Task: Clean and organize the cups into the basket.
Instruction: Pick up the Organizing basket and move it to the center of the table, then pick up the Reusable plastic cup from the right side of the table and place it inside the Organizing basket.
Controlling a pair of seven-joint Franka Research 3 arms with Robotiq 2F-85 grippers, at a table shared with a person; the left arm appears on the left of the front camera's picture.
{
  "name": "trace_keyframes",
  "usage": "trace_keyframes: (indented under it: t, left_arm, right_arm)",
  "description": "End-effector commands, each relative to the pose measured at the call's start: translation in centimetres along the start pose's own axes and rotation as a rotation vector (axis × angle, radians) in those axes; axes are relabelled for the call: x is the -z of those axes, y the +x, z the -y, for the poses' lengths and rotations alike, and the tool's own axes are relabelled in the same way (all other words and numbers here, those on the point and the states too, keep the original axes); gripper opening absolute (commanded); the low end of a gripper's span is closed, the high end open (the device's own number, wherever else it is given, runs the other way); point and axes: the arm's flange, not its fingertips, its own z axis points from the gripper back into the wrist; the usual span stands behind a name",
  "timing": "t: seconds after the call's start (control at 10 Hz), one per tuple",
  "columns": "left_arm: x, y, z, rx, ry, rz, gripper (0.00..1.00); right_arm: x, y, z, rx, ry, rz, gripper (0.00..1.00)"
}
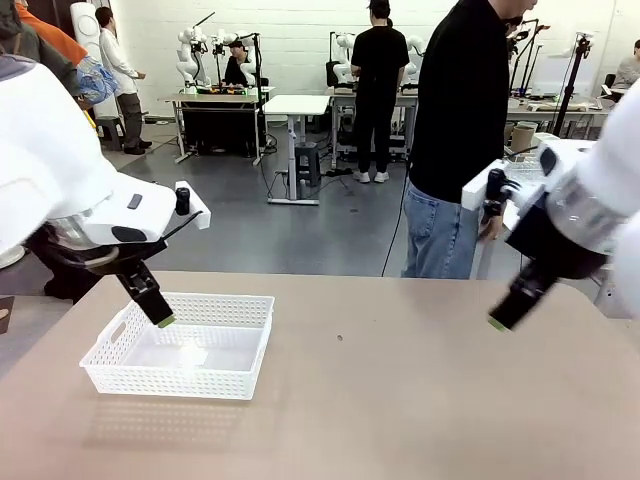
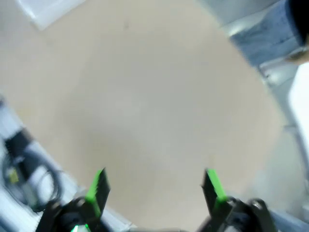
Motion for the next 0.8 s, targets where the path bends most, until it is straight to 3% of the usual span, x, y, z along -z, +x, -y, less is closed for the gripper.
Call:
trace_keyframes:
  t: [0.0,0.1,0.2,0.6,0.7]
  left_arm:
    - [2.5,-6.7,3.4,0.007,0.016,-0.051,1.0]
    - [2.4,-6.6,3.3,-0.007,0.068,-0.037,1.0]
    - [-0.4,-0.6,0.2,0.001,-0.002,-0.025,1.0]
    - [-0.4,-0.6,0.2,0.001,-0.002,-0.025,1.0]
    - [-0.6,-0.8,0.2,0.0,0.006,-0.037,1.0]
  right_arm:
    - [0.9,-10.5,-5.4,-0.081,0.017,-0.105,1.0]
    - [0.8,-10.7,-5.4,-0.072,-0.05,-0.12,1.0]
    - [-2.1,-2.2,-1.5,-0.024,0.009,-0.067,1.0]
    - [-3.3,-3.1,-2.2,-0.031,0.001,-0.081,1.0]
    - [-2.3,-3.4,-0.3,0.049,0.165,0.014,1.0]
